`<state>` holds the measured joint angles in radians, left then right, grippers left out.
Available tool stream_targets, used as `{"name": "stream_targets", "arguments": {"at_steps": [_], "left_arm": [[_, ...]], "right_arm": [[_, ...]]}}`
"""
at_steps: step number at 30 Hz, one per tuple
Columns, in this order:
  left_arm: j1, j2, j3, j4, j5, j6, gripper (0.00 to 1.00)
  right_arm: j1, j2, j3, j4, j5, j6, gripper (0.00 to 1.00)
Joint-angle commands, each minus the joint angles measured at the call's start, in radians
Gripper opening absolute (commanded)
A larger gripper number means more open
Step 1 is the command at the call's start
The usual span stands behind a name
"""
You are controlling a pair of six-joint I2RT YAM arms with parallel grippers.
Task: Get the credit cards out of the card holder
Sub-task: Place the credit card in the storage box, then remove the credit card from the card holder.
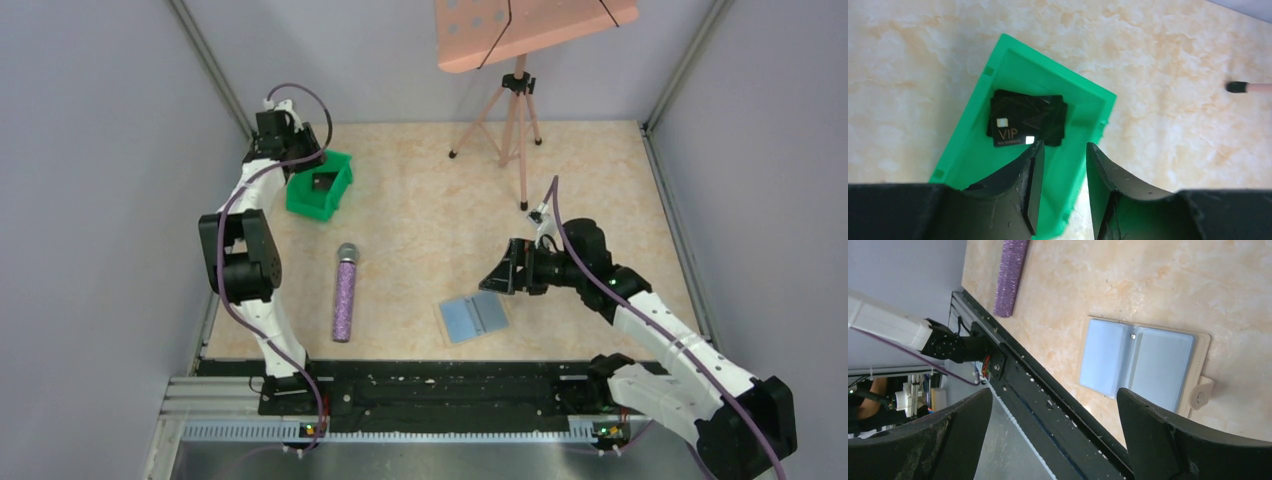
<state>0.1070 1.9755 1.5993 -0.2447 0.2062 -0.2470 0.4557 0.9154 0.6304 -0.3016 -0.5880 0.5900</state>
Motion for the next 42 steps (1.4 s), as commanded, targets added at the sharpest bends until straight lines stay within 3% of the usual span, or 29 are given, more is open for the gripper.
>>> {"name": "stream_targets", "arguments": {"at_steps": [1,7,17,25,31,42], "left_arm": [[-0.032,-0.145,-0.025,-0.052,0.083,-0.074,0.43],[-0.101,-0.290,-0.151,-0.115,0.125,-0.112,0.43],[-0.375,-0.599,-0.422,-0.169,0.197,-0.163,0.43],[-0.619,-0.756,-0.687,-0.020,0.244,-0.375,0.42],[-0.759,-0.738,-0.797,0.089,0.206,-0.461,0.41],[-0.890,-0.578,-0.850,0.206,0.161,-0.518,0.35]], "right_arm": [[-0.007,0.002,0.026,-0.038,0.067,0.046,0.93],[-0.006,-0.050,-0.019,-0.042,0.104,0.082,0.91],[-0.004,-0.079,-0.095,-0.078,0.123,0.062,0.84],[-0.005,-0.086,-0.177,-0.088,0.162,0.041,0.73],[-0.002,-0.045,-0.212,-0.020,0.136,0.052,0.58],[0.009,0.064,-0.173,0.141,0.133,0.099,0.55]]}}
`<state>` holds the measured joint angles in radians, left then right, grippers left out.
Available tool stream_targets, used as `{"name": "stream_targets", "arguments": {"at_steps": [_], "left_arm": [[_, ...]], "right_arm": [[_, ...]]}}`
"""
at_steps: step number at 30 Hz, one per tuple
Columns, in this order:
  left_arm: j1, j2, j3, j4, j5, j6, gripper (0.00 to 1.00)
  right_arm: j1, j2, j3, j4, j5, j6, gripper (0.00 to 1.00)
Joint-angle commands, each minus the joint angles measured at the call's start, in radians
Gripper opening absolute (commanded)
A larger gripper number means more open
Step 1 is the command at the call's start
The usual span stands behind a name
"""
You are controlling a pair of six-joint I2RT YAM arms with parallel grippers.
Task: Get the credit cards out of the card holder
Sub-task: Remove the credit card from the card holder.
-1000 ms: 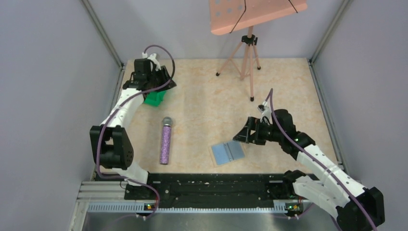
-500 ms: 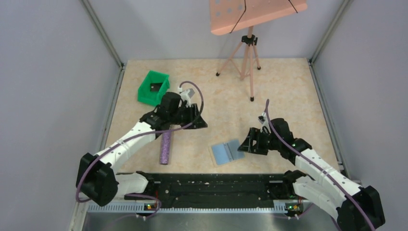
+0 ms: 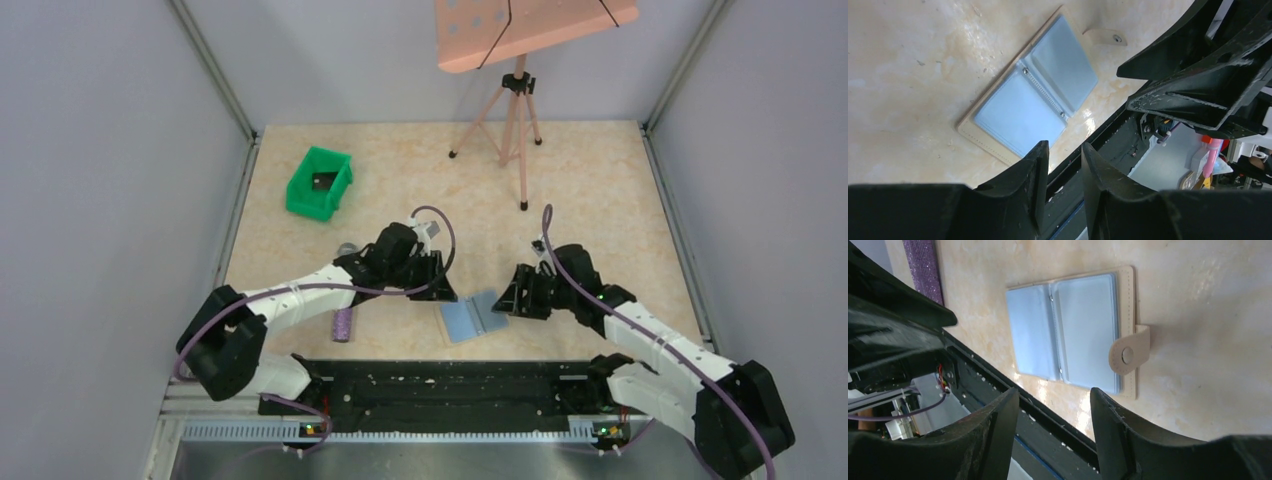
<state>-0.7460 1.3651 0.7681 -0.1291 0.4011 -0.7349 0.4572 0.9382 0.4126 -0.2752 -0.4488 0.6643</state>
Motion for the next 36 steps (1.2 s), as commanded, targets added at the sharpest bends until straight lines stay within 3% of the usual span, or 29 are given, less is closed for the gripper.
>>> {"name": "stream_targets", "arguments": {"at_steps": [1,18,36], "left_arm": [[-0.043,0.039,-0.024,0.089,-0.041,-0.032,0.35],[-0.083,0.127,-0.119,0.109,-0.094,-0.047,0.34],[-0.105,0.162,-0.112,0.096,-0.132,-0.042,0.25]], "right_arm": [[0.010,0.059,0.051,0.130,-0.010,0.029,0.55],[0.042,0.271,0.103,0.164,0.115,-0.055,0.58],[0.041,0.294,0.051,0.235,0.022,-0.030,0.50]]}}
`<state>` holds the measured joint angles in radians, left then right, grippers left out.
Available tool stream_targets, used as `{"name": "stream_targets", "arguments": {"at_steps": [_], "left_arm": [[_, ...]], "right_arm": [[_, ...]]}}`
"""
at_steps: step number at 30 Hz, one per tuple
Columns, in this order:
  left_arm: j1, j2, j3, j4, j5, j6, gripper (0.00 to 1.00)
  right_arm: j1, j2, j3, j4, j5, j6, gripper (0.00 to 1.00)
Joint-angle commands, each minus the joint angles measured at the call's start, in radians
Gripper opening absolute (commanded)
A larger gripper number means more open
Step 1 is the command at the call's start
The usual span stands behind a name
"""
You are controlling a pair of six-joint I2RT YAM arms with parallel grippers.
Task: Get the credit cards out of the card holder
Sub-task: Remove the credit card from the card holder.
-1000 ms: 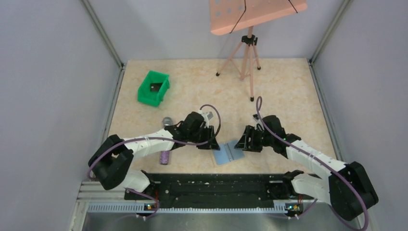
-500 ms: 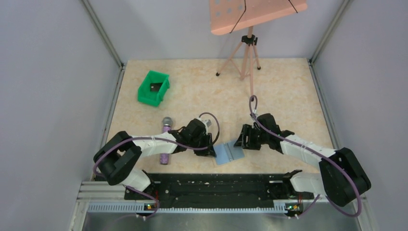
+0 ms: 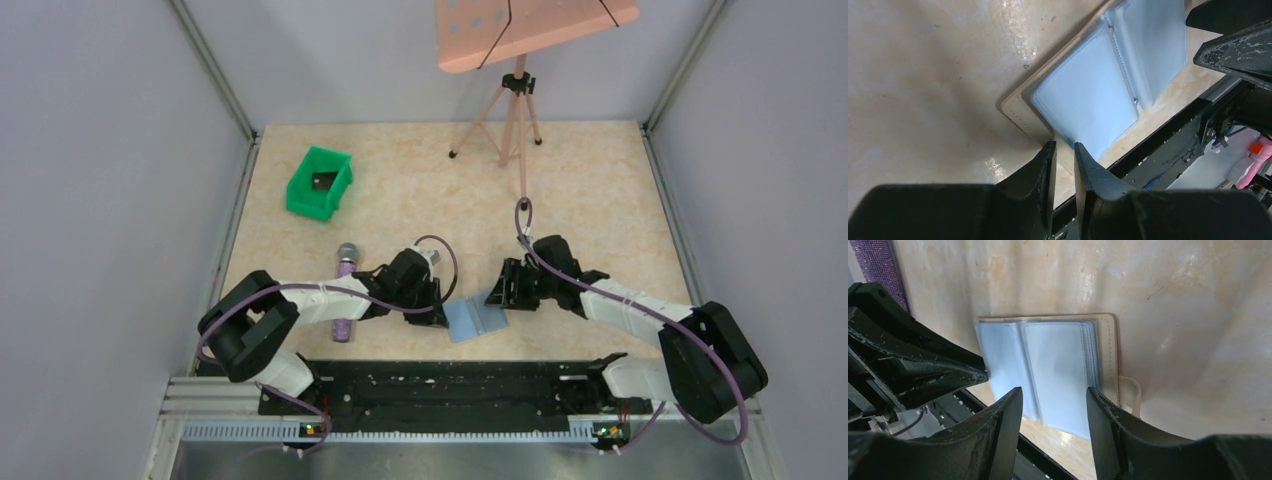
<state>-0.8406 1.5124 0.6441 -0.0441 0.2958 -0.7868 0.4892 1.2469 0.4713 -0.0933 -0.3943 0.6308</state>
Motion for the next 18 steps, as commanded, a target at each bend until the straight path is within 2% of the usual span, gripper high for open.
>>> {"name": "stream_targets", "arguments": {"at_steps": [1,18], "left_arm": [[-0.011,0.016,0.015,0.007,-0.026,0.012,0.25],[-0.019,0.027,0.038,0.002,-0.032,0.010,0.24]], "right_arm": [[0.010,-0.017,-0.009,0.057,-0.036,0.005,0.50],[0.061,-0.014,-0.006,0.125,-0.069,0.068,0.49]]}}
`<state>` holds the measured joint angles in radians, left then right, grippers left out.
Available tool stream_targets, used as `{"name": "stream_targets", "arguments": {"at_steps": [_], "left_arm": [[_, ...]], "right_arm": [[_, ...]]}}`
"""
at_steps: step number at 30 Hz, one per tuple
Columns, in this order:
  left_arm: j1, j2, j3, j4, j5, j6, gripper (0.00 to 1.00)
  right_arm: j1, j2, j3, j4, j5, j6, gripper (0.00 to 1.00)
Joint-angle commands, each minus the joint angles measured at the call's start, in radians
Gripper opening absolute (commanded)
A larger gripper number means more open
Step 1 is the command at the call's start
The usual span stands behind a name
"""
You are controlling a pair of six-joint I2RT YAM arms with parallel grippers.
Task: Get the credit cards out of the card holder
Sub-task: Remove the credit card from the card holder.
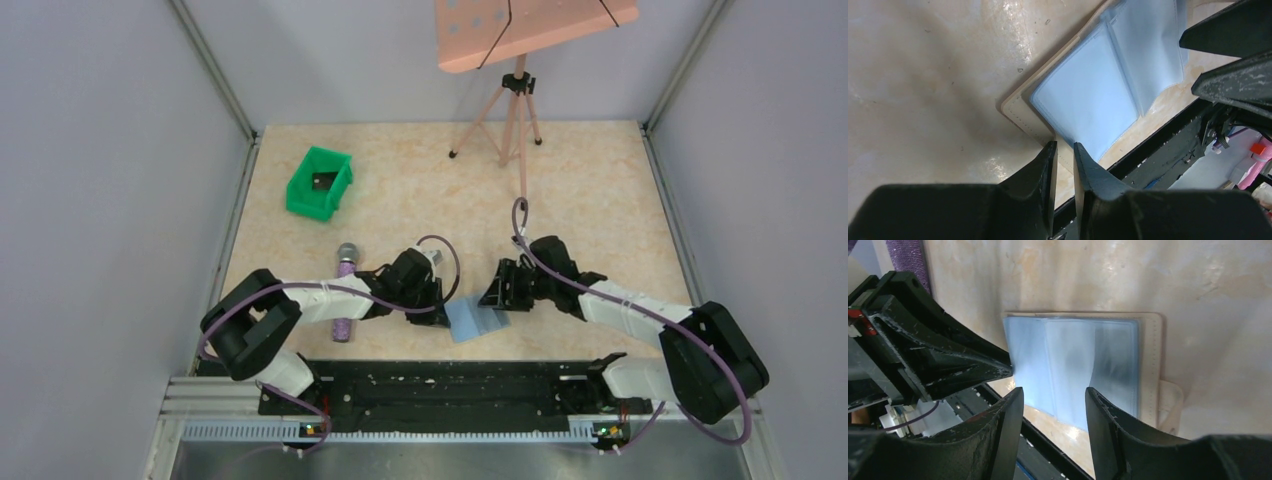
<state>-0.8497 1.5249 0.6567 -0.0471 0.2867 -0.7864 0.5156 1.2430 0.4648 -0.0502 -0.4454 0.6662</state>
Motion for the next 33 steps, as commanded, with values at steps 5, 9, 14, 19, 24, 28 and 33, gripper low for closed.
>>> {"name": "stream_targets", "arguments": {"at_steps": [5,9,14,19,24,28,33], "left_arm": [[-0.012,0.010,0.026,0.000,-0.028,0.010,0.24],[-0.014,-0.010,0.024,-0.005,-0.042,-0.001,0.24],[-0.014,-0.070,0.022,-0.038,-0.100,-0.015,0.24],[-0.012,-0.124,0.028,-0.078,-0.149,-0.032,0.24],[-0.012,-0.132,0.028,-0.082,-0.145,-0.032,0.24],[-0.012,-0.101,0.032,-0.077,-0.127,-0.030,0.24],[-0.013,-0.084,0.040,-0.063,-0.126,-0.024,0.24]], "right_arm": [[0.082,-0.003,0.007,0.115,-0.013,0.073,0.49],[0.133,-0.006,0.017,0.141,-0.013,0.110,0.49],[0.179,-0.039,0.035,0.150,-0.014,0.146,0.49],[0.189,-0.078,0.051,0.122,-0.009,0.148,0.49],[0.189,-0.134,0.115,-0.099,0.208,0.008,0.49],[0.153,-0.128,0.125,-0.168,0.275,-0.069,0.51],[0.116,-0.087,0.116,-0.178,0.289,-0.114,0.52]]}}
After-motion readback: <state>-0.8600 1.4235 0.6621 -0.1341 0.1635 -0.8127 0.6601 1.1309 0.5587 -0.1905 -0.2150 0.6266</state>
